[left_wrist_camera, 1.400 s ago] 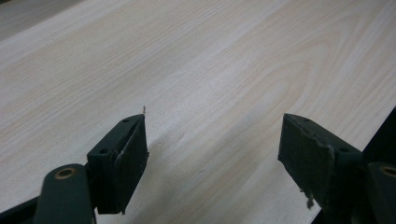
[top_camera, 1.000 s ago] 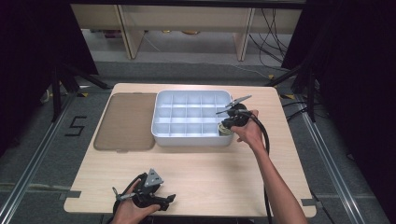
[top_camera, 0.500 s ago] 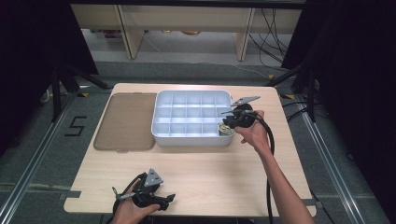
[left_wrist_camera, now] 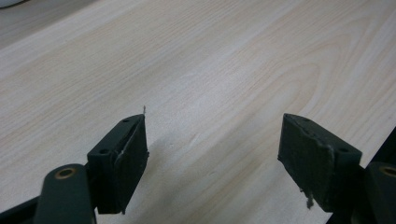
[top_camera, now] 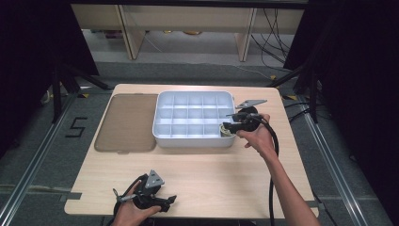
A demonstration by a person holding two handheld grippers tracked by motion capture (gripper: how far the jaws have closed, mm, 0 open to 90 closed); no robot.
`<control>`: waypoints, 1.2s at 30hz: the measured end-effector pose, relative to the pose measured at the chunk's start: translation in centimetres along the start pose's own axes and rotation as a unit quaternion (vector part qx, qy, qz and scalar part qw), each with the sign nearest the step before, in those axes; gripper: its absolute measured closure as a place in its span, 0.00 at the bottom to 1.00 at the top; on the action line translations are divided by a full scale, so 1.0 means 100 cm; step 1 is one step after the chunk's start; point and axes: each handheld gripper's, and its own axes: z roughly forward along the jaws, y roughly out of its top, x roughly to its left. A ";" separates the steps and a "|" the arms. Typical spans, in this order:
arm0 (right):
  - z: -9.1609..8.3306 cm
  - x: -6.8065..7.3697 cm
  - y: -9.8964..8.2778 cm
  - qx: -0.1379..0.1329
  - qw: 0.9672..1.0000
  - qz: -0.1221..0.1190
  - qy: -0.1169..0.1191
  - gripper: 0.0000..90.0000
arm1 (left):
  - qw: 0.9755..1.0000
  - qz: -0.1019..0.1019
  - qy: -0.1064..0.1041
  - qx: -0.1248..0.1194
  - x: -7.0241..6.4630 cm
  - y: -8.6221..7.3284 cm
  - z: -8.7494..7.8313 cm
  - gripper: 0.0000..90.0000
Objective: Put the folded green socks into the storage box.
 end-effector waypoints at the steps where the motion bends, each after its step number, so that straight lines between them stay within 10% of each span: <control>1: -0.002 -0.001 0.000 0.006 1.000 0.002 0.004 0.51 | 1.000 -0.001 -0.002 -0.001 0.000 0.000 0.000 0.26; 36: -0.025 0.019 -0.029 -0.047 0.998 0.014 0.032 0.36 | 1.000 0.011 0.004 0.002 0.001 0.000 -0.001 0.26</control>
